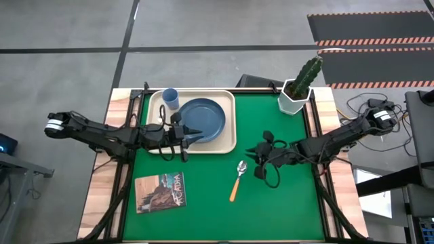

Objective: Pick and place plate/cup/fork/spoon on tray
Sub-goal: Put the orange spoon on the white tray to the right of the blue plate

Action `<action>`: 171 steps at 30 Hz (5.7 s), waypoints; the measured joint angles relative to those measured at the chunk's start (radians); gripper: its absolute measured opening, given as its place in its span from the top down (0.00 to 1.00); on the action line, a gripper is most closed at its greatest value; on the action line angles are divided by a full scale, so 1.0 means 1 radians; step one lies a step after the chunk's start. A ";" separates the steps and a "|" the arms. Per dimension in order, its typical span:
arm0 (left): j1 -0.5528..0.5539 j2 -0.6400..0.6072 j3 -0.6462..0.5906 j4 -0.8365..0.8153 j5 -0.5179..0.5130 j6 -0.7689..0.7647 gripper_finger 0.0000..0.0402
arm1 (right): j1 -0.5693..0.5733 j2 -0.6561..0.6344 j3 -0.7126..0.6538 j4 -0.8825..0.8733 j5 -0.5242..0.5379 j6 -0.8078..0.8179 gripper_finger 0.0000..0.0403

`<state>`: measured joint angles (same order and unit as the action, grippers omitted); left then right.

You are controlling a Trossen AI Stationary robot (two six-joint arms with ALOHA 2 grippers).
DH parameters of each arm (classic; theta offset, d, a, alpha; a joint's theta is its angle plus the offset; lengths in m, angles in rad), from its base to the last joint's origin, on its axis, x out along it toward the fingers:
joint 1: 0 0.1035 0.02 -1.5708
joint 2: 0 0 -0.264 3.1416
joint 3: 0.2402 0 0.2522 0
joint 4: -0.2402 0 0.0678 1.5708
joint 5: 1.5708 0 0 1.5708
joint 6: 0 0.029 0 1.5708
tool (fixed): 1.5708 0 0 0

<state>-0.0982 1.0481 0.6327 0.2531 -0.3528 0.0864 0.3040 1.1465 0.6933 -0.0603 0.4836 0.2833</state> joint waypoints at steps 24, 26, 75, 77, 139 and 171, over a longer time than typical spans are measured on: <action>0.000 0.003 0.001 0.009 -0.001 -0.002 0.85 | 0.108 0.001 -0.274 0.163 0.101 0.316 0.48; 0.000 0.006 0.001 0.018 -0.001 -0.001 0.85 | 0.107 0.001 -0.316 0.180 0.109 0.365 0.48; 0.001 0.018 0.002 0.037 -0.004 0.032 0.85 | 0.032 0.466 -0.175 0.479 0.115 0.284 0.69; 0.001 0.018 0.002 0.037 -0.004 0.032 0.85 | 0.033 0.430 -0.172 0.430 0.115 0.288 0.70; 0.001 0.017 -0.001 -0.025 -0.004 0.026 0.85 | 0.102 0.666 0.441 -0.516 -0.167 0.843 0.92; 0.000 0.007 0.001 -0.016 -0.004 0.035 0.85 | -0.711 0.496 0.447 -0.279 -0.450 0.544 0.89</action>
<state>-0.0978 1.0556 0.6334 0.2369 -0.3569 0.1215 -0.4068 1.6423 1.1400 -0.3390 0.0337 0.8270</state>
